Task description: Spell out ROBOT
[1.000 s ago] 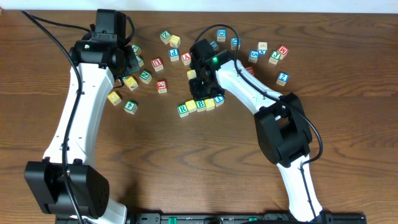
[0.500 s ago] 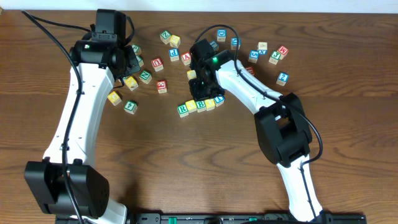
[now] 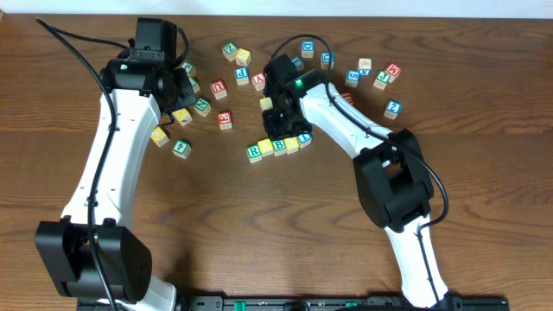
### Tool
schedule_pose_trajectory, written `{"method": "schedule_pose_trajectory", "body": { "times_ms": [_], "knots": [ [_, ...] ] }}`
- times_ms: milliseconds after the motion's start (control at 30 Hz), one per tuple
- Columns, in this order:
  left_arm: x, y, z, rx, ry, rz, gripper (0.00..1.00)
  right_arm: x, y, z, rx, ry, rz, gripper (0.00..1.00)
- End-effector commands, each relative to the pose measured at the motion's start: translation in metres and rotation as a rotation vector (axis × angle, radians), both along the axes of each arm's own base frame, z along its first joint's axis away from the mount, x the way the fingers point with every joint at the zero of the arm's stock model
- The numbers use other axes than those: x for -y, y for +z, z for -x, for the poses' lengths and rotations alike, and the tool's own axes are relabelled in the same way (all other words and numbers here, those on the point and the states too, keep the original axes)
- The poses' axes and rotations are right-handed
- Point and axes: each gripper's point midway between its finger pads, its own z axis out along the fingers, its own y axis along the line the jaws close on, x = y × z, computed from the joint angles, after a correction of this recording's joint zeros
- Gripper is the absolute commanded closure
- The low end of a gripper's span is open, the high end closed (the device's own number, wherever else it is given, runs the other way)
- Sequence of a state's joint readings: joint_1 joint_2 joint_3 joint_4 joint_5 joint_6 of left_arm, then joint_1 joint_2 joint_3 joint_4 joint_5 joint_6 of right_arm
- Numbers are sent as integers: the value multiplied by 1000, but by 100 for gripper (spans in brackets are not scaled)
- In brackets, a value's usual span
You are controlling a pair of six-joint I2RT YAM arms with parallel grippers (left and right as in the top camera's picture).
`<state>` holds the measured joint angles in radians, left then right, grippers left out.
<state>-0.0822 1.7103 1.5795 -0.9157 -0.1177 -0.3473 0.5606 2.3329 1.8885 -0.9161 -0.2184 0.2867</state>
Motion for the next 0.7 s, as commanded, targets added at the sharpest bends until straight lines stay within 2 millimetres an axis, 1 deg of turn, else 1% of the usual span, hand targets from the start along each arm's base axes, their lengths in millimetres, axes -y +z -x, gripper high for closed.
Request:
{"method": "schedule_pose_trajectory", "body": {
  "times_ms": [0,200,667],
  "knots": [
    [2,-7,-1,-10,7,6,92,-7,-4,3,-15,-3,-10,85],
    [2,-5,-4,2,7,7,92,-7,-2,1,-9,0,-13,85],
    [2,-5,-4,2,7,7,92,-19,26,-20,74,27,-56,80]
  ]
}}
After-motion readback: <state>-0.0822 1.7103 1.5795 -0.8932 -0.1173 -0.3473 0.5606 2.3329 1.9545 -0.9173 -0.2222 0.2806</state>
